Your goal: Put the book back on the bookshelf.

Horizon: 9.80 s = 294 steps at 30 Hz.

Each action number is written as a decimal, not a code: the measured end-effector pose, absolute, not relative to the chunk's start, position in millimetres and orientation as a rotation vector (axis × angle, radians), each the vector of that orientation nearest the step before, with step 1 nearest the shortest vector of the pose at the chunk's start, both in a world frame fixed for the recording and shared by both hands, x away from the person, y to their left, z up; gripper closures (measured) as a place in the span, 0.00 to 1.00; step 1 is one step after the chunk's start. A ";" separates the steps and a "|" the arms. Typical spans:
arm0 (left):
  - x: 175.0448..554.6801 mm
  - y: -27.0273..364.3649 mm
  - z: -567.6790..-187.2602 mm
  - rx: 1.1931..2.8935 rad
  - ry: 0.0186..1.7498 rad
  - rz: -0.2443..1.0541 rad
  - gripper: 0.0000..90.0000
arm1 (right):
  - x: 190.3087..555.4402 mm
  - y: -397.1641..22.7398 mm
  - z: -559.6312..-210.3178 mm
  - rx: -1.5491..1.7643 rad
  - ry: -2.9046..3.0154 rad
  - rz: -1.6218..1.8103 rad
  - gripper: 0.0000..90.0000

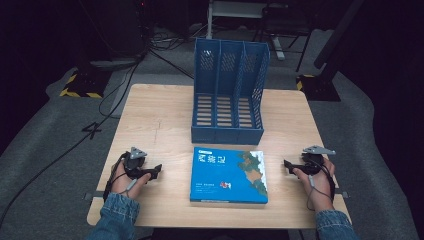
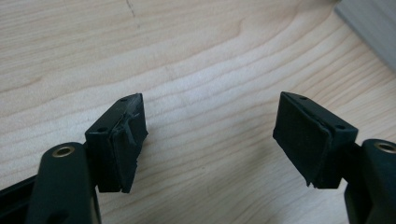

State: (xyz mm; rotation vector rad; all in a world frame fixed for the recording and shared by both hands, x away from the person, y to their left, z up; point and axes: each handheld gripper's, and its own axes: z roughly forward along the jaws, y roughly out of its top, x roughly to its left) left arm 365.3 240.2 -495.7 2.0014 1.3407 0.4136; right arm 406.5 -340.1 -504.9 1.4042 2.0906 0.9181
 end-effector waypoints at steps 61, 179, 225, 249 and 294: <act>400.7 134.3 -471.3 2.053 1.183 0.107 0.39 | 340.4 -178.1 -457.3 0.848 2.603 1.203 0.28; 366.5 101.0 -415.2 1.995 0.995 -0.285 0.94 | 288.5 -112.2 -465.4 0.376 2.495 1.086 0.00; 365.3 104.1 -443.8 1.896 1.109 -0.326 0.93 | 292.5 -92.9 -514.4 0.233 2.087 0.876 0.01; 364.7 97.1 -456.0 1.820 1.119 -0.187 0.89 | 319.9 -87.2 -512.1 0.288 2.121 0.864 0.06; 382.2 194.9 -486.2 2.095 1.168 0.489 0.39 | 348.0 -82.3 -435.5 0.188 2.297 0.731 0.68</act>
